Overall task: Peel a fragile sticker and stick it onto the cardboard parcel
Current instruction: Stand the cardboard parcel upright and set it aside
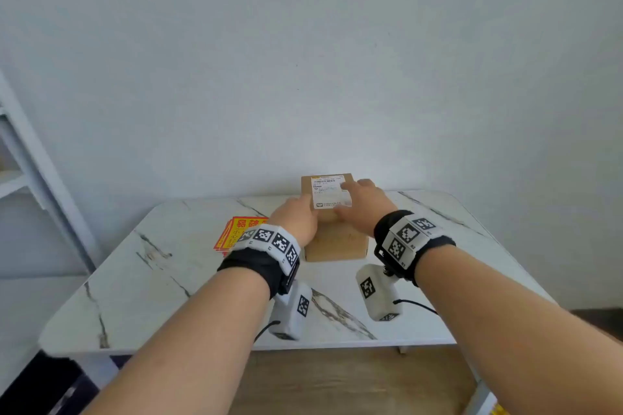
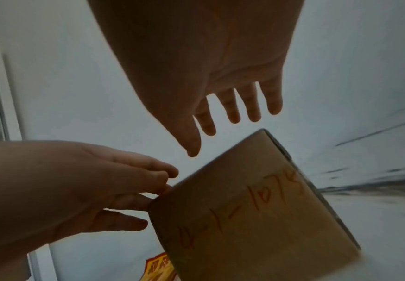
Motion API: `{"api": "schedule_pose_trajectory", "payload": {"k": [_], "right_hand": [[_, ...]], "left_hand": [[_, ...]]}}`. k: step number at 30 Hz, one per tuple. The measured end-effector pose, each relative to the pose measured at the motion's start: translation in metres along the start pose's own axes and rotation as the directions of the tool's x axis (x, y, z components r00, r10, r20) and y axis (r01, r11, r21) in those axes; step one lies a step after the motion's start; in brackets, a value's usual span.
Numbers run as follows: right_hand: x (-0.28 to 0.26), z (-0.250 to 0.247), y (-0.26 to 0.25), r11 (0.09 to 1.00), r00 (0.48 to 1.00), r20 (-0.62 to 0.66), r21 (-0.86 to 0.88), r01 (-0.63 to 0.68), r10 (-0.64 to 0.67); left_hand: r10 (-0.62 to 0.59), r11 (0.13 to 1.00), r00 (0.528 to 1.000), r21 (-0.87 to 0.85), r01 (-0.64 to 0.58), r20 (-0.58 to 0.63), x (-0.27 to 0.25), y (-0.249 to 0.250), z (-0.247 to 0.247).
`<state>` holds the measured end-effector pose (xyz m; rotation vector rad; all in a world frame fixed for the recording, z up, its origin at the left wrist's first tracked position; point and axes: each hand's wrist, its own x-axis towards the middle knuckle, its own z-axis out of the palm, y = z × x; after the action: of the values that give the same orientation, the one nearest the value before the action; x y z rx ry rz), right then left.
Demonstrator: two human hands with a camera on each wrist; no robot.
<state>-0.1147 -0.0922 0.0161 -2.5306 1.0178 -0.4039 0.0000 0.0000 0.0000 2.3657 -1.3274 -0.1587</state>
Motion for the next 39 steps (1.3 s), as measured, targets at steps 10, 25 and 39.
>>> {"api": "schedule_pose_trajectory", "payload": {"k": [10, 25, 39], "right_hand": [[-0.003, 0.015, 0.018, 0.946, 0.977, 0.048, 0.243, -0.213, 0.207], [-0.002, 0.012, 0.025, 0.928, 0.972, -0.106, 0.335, -0.165, 0.211], [-0.005, 0.033, 0.038, 0.884, 0.938, -0.067, 0.361, -0.295, 0.34]], "left_hand": [[-0.207, 0.948, 0.978, -0.241, 0.206, 0.022, 0.006, 0.005, 0.015], [-0.163, 0.95, 0.977, -0.288, 0.117, -0.141, 0.002, 0.01, 0.014], [-0.172, 0.954, 0.983, -0.258, 0.151, -0.061, 0.002, 0.009, 0.039]]}}
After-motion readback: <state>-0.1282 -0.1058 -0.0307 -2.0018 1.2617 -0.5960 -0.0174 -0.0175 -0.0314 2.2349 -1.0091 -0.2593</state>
